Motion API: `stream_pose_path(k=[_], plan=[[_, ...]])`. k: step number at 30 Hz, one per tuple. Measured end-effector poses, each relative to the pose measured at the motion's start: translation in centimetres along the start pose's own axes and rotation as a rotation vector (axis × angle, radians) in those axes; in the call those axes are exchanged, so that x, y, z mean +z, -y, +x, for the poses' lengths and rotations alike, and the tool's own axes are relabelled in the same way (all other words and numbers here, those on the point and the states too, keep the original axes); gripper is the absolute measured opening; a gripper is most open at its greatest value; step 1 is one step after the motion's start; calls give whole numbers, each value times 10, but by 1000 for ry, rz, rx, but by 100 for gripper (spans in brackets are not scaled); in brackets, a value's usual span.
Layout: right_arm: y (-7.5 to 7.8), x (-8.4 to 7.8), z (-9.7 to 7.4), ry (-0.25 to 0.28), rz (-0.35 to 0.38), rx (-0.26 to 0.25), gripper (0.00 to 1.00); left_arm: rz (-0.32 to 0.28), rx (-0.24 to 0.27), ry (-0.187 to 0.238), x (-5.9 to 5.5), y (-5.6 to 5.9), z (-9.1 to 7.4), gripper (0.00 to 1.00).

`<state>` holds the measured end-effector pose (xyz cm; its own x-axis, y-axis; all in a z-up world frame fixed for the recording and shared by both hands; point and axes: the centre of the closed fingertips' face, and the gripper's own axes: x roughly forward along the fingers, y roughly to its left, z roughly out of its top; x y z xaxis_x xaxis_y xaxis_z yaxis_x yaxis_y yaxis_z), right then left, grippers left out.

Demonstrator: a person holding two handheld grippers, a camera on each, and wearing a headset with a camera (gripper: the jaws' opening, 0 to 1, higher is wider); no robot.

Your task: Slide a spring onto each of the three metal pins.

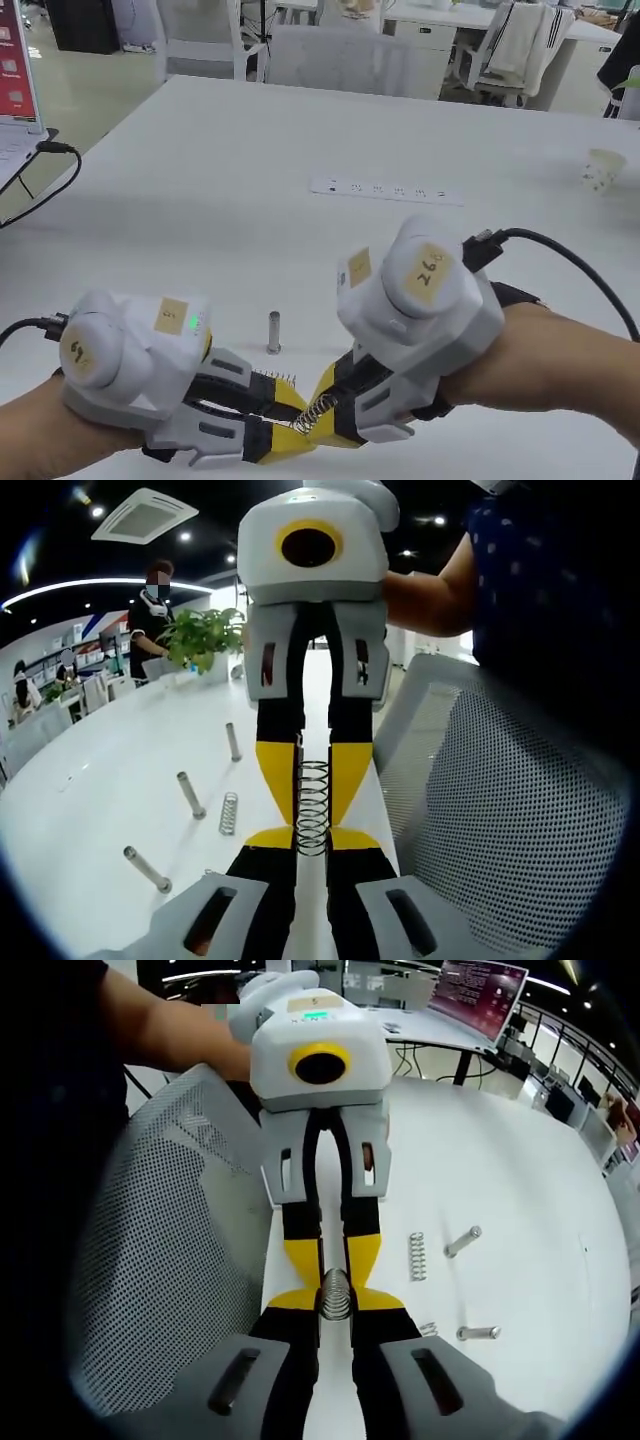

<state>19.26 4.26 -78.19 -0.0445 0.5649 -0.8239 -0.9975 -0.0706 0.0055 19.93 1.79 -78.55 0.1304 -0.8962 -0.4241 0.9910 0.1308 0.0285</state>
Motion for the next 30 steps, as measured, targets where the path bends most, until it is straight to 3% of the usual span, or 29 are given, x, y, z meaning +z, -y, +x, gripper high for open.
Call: stream_pose_path(k=[30], plan=[[1,2,-1,-17,-7,-8,8,-1,5,10,0,0,0,2]])
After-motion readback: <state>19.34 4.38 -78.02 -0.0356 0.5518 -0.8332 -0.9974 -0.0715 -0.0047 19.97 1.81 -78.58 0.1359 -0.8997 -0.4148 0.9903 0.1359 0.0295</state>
